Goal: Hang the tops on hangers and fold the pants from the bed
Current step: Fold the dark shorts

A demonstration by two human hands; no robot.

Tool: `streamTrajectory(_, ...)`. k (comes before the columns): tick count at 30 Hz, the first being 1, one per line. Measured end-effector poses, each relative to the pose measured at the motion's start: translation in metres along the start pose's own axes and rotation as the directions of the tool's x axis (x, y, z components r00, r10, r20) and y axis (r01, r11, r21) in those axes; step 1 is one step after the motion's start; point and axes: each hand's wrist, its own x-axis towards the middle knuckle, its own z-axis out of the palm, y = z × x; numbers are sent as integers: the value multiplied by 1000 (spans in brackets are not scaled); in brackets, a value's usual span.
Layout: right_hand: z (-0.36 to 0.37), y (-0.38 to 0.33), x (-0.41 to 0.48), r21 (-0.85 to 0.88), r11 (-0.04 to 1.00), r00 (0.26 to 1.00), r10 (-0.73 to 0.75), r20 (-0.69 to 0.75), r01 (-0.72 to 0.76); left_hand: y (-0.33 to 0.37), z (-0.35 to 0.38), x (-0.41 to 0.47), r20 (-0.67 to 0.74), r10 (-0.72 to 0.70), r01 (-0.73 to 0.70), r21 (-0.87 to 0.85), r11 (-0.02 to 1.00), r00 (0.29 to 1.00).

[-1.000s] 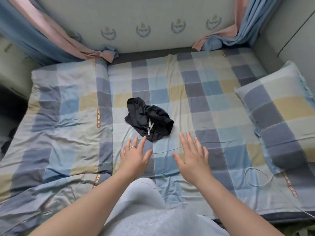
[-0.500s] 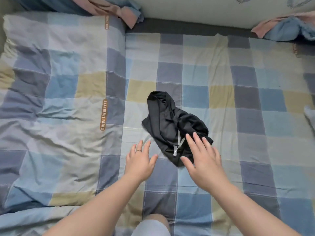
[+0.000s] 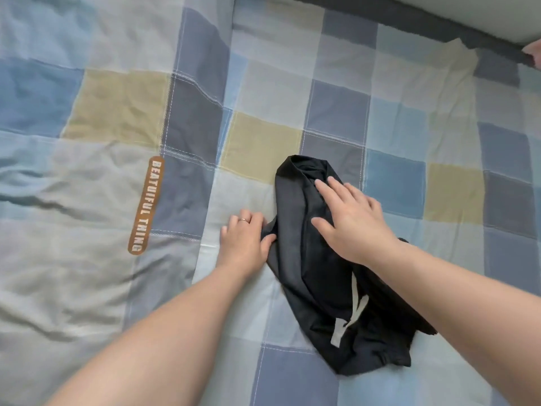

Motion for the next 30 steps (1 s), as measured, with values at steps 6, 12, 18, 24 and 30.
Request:
streamTrajectory(6, 32, -30, 74, -29, 999, 1000, 16, -11, -16, -9, 33, 4, -259, 156, -103, 206, 973, 953)
streamTrajectory(12, 37, -48, 110, 233, 945, 961, 258, -94, -231, -12, 37, 6, -313, 172, -107, 214, 971, 934)
streamTrajectory(18, 31, -32, 51, 496, 851, 955, 270, -126, -175, -9, 28, 5, -217, 111, -89, 108, 990, 970)
streamTrajectory(24, 20, -16, -76, 771, 588, 924, 382, 2, -245, 6, -10, -52, 151, 21, -19, -16, 1000, 988)
streamTrajectory(30, 25, -18, -225, 878, 370, 868, 487, 97, -305, 41, -35, -191, 337, -85, 193, -301, 934, 938)
